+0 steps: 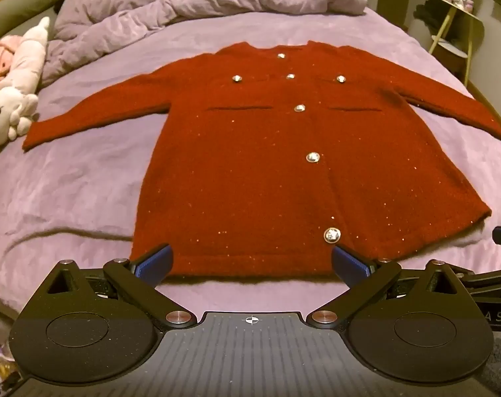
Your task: Fold small clothes
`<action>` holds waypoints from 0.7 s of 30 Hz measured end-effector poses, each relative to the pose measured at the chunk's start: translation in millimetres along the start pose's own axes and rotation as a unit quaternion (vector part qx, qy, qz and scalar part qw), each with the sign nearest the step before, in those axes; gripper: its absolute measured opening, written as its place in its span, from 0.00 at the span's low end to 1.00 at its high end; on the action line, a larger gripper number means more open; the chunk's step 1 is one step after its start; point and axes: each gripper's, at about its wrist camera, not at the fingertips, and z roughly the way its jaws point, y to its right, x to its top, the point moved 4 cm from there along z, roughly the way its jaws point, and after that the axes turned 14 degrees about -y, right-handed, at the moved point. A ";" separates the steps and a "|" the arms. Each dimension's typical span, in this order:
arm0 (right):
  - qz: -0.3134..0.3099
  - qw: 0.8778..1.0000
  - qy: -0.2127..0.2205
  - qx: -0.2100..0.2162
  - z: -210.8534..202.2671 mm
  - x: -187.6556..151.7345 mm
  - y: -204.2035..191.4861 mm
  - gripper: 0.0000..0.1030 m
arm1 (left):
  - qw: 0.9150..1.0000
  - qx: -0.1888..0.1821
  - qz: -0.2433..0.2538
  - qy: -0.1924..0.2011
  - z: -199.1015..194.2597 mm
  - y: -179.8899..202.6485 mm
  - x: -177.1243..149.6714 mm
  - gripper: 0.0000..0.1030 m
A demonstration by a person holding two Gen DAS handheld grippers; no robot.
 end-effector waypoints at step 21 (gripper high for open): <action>0.001 1.000 0.011 -0.004 0.2 -1.5 0.4 0.96 | 1.000 -0.010 -0.007 -0.006 1.4 0.1 -0.8 1.00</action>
